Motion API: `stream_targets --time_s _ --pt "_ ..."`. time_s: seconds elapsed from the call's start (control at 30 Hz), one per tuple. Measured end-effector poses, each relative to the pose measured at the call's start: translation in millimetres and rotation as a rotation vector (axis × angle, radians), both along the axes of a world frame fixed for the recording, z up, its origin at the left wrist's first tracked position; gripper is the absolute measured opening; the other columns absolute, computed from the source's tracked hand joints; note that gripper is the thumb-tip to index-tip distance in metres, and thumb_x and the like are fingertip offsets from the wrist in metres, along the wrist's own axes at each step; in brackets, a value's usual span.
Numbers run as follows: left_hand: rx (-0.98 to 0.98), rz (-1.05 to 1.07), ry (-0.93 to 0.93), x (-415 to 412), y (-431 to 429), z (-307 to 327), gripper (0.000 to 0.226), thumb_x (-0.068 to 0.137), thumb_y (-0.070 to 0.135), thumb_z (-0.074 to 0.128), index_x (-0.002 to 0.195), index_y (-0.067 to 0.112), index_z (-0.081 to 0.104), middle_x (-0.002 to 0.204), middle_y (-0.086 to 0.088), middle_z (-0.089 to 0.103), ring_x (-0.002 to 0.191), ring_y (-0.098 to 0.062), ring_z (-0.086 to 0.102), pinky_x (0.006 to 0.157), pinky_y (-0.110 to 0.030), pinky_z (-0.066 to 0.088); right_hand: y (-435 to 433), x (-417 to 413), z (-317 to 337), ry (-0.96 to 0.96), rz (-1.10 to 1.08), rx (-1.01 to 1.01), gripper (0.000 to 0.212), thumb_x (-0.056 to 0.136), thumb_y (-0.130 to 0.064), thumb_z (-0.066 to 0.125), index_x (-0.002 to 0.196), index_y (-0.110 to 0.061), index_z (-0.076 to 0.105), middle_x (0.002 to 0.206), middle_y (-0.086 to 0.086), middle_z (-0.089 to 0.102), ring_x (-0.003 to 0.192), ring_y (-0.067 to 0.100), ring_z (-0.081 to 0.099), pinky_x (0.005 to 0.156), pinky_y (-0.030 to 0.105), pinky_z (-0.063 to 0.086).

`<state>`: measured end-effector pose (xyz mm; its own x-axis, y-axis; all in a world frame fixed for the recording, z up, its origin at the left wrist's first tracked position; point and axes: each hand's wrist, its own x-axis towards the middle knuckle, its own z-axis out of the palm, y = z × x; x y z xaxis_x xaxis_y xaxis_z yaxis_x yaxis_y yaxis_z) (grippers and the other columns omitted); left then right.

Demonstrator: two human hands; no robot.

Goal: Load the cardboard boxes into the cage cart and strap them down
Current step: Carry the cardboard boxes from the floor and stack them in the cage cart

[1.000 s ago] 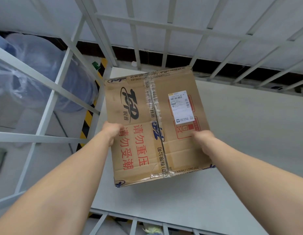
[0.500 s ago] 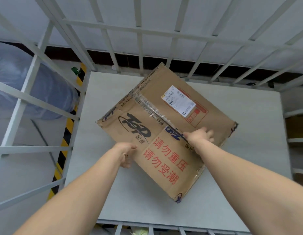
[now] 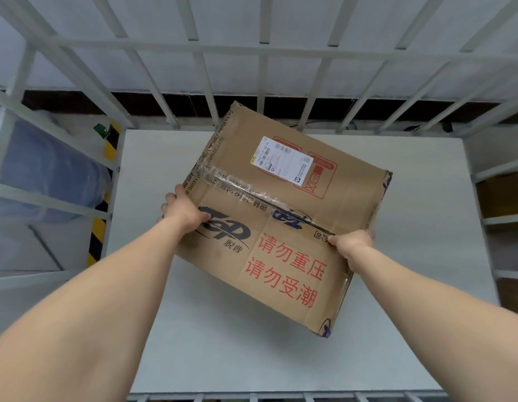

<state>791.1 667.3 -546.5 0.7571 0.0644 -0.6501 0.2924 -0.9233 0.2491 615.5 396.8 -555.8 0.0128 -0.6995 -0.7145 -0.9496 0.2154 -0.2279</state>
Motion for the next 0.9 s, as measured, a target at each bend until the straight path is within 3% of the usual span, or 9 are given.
stream_targets --time_s 0.13,0.23,0.3,0.37,0.47,0.6,0.77,0.9 --pt "0.070 0.180 -0.024 -3.5 28.9 -3.7 0.101 0.074 0.029 0.079 0.147 0.013 0.011 0.147 -0.015 0.023 0.134 -0.039 0.025 0.110 -0.054 0.028 17.4 34.9 7.5 -0.130 0.138 0.012 0.075 0.078 -0.024 0.076 0.136 -0.009 0.030 0.136 0.015 0.049 0.117 0.038 0.054 0.097 0.051 0.048" --pt "0.094 0.329 0.009 -0.1 66.5 -7.9 0.108 0.073 0.034 0.080 0.150 0.023 0.004 0.152 -0.013 0.015 0.136 -0.042 0.022 0.110 -0.057 0.026 36.5 64.4 10.4 -0.308 0.192 0.080 0.056 0.082 -0.021 0.072 0.127 -0.013 0.038 0.125 0.011 0.057 0.105 0.031 0.058 0.093 0.045 0.050" --pt "0.135 0.470 0.077 0.8 87.5 -5.5 0.113 0.071 0.039 0.080 0.150 0.029 0.000 0.152 -0.016 0.012 0.134 -0.046 0.025 0.109 -0.058 0.028 56.3 75.8 10.5 -0.311 0.235 0.138 0.054 0.086 -0.022 0.069 0.128 -0.014 0.036 0.123 0.011 0.058 0.101 0.029 0.059 0.089 0.042 0.050" --pt "0.134 0.596 0.130 -0.4 101.0 -4.8 0.113 0.071 0.040 0.081 0.150 0.025 0.001 0.150 -0.019 0.014 0.131 -0.045 0.030 0.104 -0.058 0.034 77.4 80.7 8.1 -0.245 0.247 0.177 0.063 0.085 -0.029 0.069 0.133 -0.016 0.031 0.128 0.012 0.054 0.109 0.033 0.058 0.092 0.046 0.049" --pt "0.122 0.669 0.072 3.4 120.3 -7.4 0.110 0.066 0.040 0.084 0.147 0.020 0.012 0.147 -0.019 0.021 0.131 -0.046 0.031 0.102 -0.062 0.035 98.8 93.8 6.4 -0.251 0.251 0.206 0.061 0.085 -0.030 0.067 0.131 -0.021 0.028 0.128 0.011 0.052 0.107 0.033 0.057 0.090 0.049 0.050" --pt "0.137 0.619 -0.052 16.9 145.5 -5.4 0.091 0.071 0.031 0.080 0.141 0.008 0.027 0.144 -0.020 0.026 0.132 -0.044 0.028 0.109 -0.049 0.030 113.2 124.4 8.7 -0.373 0.322 0.305 0.058 0.091 -0.017 0.058 0.139 -0.023 0.026 0.131 0.007 0.053 0.102 0.027 0.057 0.079 0.041 0.047" --pt "-0.015 0.420 -0.206 20.5 171.2 -3.3 0.069 0.077 0.010 0.075 0.138 0.007 0.042 0.148 -0.018 0.028 0.136 -0.039 0.025 0.111 -0.043 0.029 129.0 147.6 12.9 -0.475 0.391 0.291 0.062 0.094 -0.009 0.051 0.147 -0.023 0.021 0.139 0.003 0.047 0.110 0.023 0.050 0.084 0.036 0.039" --pt "-0.082 0.300 -0.181 10.9 172.2 13.9 0.068 0.082 0.004 0.068 0.143 0.005 0.039 0.152 -0.014 0.027 0.136 -0.032 0.032 0.111 -0.036 0.028 139.8 149.5 26.0 -0.465 0.500 0.167 0.048 0.092 -0.011 0.053 0.137 -0.017 0.038 0.135 0.009 0.050 0.109 0.026 0.055 0.081 0.035 0.046"
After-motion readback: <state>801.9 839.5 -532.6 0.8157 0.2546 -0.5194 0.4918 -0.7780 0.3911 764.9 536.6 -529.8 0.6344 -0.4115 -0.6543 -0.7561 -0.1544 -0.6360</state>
